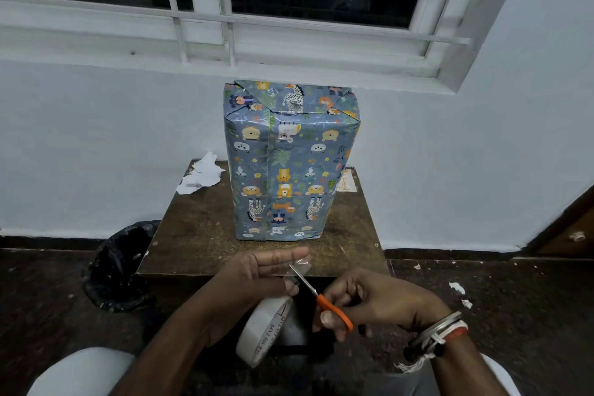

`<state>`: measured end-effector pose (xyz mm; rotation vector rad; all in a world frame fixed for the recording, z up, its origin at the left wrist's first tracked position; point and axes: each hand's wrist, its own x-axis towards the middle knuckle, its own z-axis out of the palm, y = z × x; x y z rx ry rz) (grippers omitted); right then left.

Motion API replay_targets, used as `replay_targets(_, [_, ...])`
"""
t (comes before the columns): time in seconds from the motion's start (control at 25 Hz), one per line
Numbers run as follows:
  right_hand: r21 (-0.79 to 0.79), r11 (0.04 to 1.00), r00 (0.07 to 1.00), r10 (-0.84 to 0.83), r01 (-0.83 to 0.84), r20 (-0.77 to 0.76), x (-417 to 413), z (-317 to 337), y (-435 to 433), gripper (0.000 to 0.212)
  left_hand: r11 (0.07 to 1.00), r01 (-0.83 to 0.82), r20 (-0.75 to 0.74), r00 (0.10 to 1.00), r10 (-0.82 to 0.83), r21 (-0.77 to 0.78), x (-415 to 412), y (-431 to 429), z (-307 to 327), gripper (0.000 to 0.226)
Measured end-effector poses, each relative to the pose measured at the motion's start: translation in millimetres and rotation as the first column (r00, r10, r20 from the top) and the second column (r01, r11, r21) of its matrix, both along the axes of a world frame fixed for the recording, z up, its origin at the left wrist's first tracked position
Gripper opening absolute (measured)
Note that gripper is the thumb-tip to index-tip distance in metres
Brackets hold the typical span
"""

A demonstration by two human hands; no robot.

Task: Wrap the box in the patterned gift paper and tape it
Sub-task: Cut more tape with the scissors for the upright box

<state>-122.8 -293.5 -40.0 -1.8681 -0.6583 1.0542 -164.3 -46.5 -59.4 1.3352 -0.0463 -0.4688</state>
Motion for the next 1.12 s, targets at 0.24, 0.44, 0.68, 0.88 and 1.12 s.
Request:
replay_targets(0.24, [-0.055, 0.998, 1.000, -0.017, 0.017, 0.000, 3, -12, -1, 0.025, 0.994, -0.105, 0.011, 0.994, 0.105, -0.026, 4, 5, -1, 0.058])
replay_targets(0.44, [-0.156, 0.847, 0.798, -0.396, 0.509, 0.455, 21, -29, -17, 0.018, 0.981, -0.178, 0.028, 0.983, 0.181, -0.073, 8, 8, -2, 0.059])
replay_targets(0.68, [-0.274, 0.521, 0.505, -0.375, 0.808, 0.778, 35, -46, 4, 0.038, 0.976, -0.198, 0.075, 0.976, 0.205, -0.090, 11, 6, -4, 0.069])
replay_targets(0.88, [-0.354, 0.502, 0.507, -0.207, 0.789, 0.837, 38, -48, 19, 0.020, 0.973, -0.206, 0.119, 0.969, 0.218, -0.099, 11, 7, -6, 0.073])
replay_targets(1.12, [-0.322, 0.495, 0.462, -0.189, 0.807, 0.866, 35, -38, 32, 0.016, 0.971, -0.208, 0.139, 0.965, 0.224, -0.119, 8, 9, -4, 0.073])
